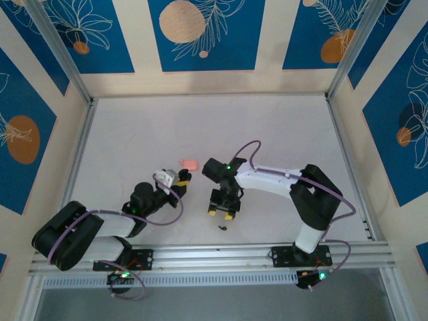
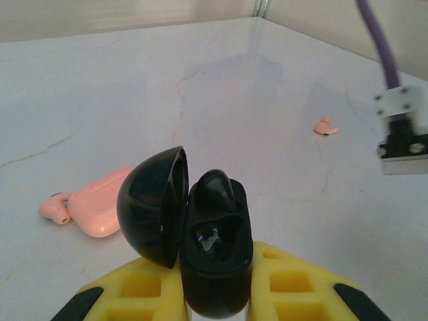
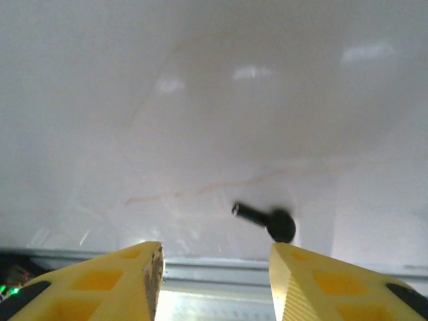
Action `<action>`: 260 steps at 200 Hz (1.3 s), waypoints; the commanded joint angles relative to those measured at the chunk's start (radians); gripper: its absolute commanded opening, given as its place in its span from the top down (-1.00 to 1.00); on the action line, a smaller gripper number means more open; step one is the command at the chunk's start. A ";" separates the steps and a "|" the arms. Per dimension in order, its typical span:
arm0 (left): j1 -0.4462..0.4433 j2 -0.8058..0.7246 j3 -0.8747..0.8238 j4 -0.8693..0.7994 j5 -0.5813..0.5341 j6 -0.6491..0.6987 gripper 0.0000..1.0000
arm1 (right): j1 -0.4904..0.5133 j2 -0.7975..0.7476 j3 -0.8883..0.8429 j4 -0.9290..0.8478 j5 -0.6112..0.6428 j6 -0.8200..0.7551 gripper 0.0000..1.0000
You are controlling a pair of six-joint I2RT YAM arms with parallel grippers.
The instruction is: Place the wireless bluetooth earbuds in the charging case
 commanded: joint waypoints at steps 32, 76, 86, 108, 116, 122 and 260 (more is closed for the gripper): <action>0.005 -0.019 0.016 -0.001 0.020 0.013 0.61 | 0.066 -0.053 -0.104 -0.010 -0.060 0.115 0.06; 0.005 -0.021 0.020 -0.010 0.026 0.018 0.61 | 0.109 -0.038 -0.175 0.099 -0.130 0.172 0.08; 0.004 -0.019 0.019 -0.009 0.027 0.020 0.61 | 0.111 -0.027 -0.182 0.119 -0.134 0.175 0.08; 0.004 -0.023 0.019 -0.012 0.027 0.019 0.61 | 0.108 -0.010 -0.188 0.143 -0.122 0.171 0.08; 0.004 -0.026 0.019 -0.015 0.027 0.019 0.61 | 0.102 -0.005 -0.195 0.160 -0.124 0.168 0.08; 0.003 -0.030 0.018 -0.019 0.026 0.020 0.61 | 0.099 -0.001 -0.201 0.172 -0.125 0.167 0.08; 0.004 -0.090 0.026 -0.110 0.000 0.044 0.60 | 0.024 -0.032 -0.163 0.256 0.050 0.073 0.11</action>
